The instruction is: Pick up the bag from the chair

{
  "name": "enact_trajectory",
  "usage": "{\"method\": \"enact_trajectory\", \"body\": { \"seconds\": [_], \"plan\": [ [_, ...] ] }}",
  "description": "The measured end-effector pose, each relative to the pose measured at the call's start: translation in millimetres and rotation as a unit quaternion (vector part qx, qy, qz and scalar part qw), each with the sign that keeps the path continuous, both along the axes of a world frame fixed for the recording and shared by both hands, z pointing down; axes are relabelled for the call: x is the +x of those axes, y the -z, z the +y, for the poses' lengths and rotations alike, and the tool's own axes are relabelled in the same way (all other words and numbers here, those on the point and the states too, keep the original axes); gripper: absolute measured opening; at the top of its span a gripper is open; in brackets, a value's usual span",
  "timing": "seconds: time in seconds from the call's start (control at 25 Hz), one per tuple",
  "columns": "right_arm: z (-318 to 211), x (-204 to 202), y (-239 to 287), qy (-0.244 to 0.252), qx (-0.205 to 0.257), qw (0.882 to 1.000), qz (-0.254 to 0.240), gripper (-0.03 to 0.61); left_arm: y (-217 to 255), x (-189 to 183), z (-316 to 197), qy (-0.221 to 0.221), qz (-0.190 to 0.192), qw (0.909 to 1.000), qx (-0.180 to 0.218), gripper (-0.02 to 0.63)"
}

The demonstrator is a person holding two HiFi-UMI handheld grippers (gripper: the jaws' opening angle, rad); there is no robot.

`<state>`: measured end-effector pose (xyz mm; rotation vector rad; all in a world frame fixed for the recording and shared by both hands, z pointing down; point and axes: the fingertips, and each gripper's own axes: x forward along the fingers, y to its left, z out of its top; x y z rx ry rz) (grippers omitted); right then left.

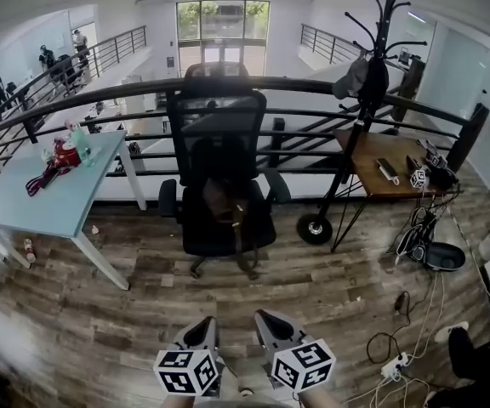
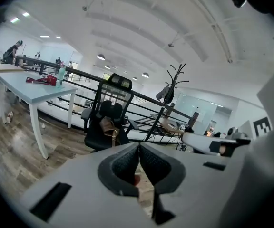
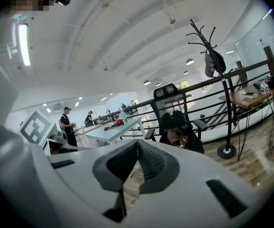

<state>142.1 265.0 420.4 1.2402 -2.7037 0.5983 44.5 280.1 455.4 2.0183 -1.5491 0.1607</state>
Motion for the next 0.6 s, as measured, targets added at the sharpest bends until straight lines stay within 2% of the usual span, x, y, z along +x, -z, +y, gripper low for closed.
{"method": "enact_trajectory", "body": {
  "seconds": [0.36,0.6],
  "plan": [
    [-47,-12,-6,-0.012,-0.011,1.000,-0.006,0.002,-8,-13,-55,-0.007,0.011,0.9999,-0.003,0.003],
    [-103,-32,2,-0.013,-0.006,1.000,0.000,0.002,-2,-29,-111,-0.015,0.023,0.9996,-0.001,0.003]
  ]
}}
